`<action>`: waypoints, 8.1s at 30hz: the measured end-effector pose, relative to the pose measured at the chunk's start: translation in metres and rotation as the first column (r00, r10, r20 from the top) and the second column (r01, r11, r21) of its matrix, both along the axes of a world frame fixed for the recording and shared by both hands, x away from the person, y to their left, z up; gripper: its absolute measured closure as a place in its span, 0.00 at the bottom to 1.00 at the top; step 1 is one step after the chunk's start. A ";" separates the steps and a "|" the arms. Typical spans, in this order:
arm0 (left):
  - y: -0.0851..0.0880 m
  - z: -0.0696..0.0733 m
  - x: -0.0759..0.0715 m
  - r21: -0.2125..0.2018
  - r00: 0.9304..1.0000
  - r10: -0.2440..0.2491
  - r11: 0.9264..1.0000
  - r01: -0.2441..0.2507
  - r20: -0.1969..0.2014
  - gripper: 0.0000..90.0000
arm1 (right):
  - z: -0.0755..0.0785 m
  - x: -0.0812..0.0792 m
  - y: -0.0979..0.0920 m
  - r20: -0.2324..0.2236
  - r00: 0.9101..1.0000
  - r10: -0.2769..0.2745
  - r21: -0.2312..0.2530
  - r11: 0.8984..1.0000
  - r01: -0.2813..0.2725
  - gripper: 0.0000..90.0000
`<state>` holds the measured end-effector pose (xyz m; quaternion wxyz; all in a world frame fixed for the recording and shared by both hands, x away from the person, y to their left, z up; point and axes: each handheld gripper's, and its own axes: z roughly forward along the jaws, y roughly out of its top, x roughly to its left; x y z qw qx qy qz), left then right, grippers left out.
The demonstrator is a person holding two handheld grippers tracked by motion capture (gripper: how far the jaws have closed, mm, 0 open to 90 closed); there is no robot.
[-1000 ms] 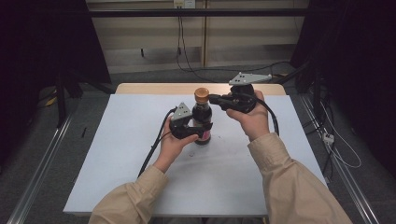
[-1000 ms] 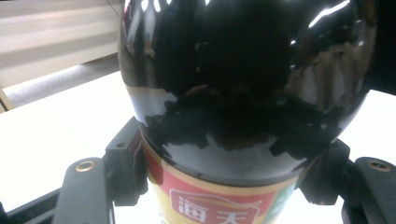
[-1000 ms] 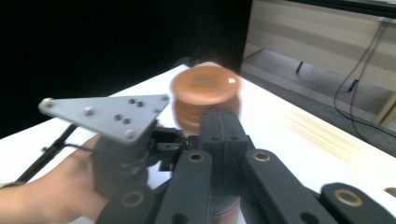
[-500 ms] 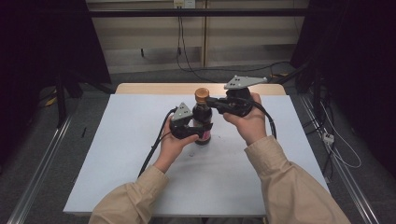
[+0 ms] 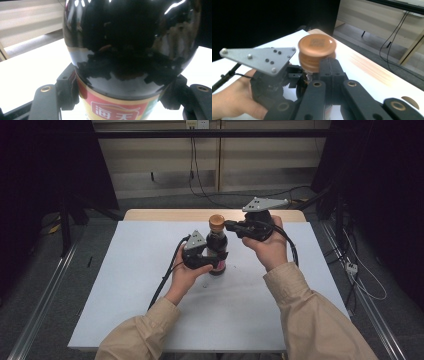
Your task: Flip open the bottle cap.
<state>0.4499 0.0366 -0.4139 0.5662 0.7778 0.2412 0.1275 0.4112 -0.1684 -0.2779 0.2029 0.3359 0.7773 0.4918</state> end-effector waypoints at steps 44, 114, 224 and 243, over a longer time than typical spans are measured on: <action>0.005 0.000 0.001 -0.002 1.000 0.008 1.000 -0.008 -0.013 0.36 | 0.004 0.003 0.011 -0.014 0.999 0.041 -0.011 0.999 -0.041 1.00; -0.003 0.001 -0.004 0.026 1.000 0.023 0.999 -0.023 0.005 0.34 | -0.003 -0.012 -0.006 0.024 1.000 0.003 0.020 1.000 -0.004 1.00; -0.001 0.000 -0.002 0.021 1.000 0.000 1.000 0.000 -0.009 0.34 | 0.016 0.003 0.015 0.015 1.000 -0.002 0.068 0.998 0.001 1.00; -0.004 -0.001 -0.004 0.012 0.999 0.042 0.999 -0.042 0.001 0.34 | 0.020 0.006 0.022 0.032 0.999 0.004 0.105 0.994 -0.007 1.00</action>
